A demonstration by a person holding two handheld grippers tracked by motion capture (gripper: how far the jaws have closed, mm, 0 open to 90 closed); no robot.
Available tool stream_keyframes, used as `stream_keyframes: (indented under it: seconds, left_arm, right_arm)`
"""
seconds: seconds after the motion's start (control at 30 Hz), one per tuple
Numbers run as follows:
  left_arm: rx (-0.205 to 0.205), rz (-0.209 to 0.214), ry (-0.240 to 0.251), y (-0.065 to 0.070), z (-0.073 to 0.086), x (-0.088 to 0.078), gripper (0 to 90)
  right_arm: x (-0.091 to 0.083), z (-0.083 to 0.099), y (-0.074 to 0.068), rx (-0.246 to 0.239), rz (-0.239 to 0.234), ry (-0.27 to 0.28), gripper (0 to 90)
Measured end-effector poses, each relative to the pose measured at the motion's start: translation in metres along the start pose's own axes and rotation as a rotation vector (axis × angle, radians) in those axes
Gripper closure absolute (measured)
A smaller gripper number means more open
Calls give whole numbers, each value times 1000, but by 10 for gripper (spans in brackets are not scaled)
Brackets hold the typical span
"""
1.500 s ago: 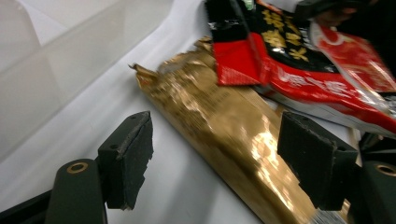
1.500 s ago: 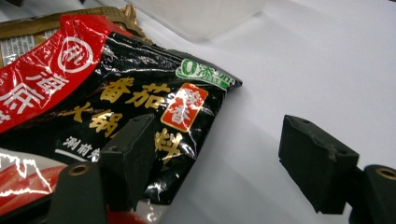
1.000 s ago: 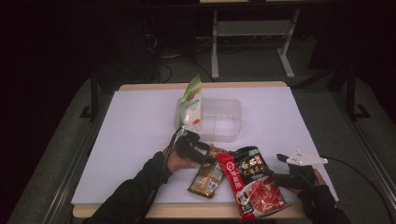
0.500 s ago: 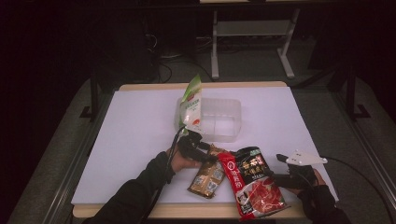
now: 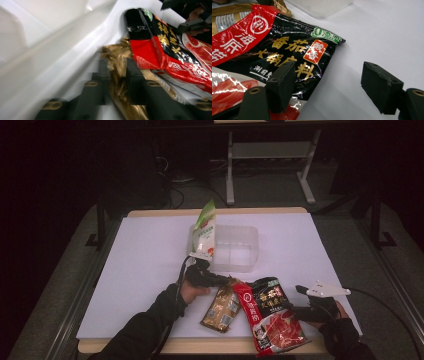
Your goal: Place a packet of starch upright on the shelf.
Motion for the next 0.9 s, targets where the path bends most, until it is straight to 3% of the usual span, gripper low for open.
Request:
stream_keyframes:
  seconds: [0.07, 0.3, 0.47, 0.57, 0.67, 0.77, 0.83, 0.9]
  left_arm:
    - [38, -20, -5, 3, 0, -2, 809]
    - [62, -74, -3, 6, 5, -18, 827]
    - [35, -135, 13, 7, 20, -46, 829]
    - [24, -148, 21, 9, 27, -58, 850]
    - [-3, -199, 19, 9, 46, -79, 849]
    - [-24, -202, 51, 6, 49, -89, 876]
    - [-28, -211, 69, 7, 46, -91, 804]
    - [-34, -216, 65, 7, 46, -89, 592]
  right_arm:
    - [0, 0, 0, -3, 0, -2, 268]
    - [2, -2, 1, -5, -2, -4, 270]
    - [4, -3, 2, -2, -2, -4, 277]
    - [5, -4, 1, -8, -1, -6, 285]
    - [6, -4, 2, -11, 1, -5, 287]
    - [8, -6, 1, -9, 9, -4, 287]
    - [9, -6, 0, -14, 11, -7, 287]
    - [9, -6, 0, -14, 7, -8, 287]
Point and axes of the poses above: each handheld gripper's, and its own axes: x roughly forward along the jaws, z roughly out of its underside, y roughly to its right, the point moved 3 cm from there along x, roughly forward along the jaws, and after that the axes turned 6 degrees about x, right-handed, at the moved point
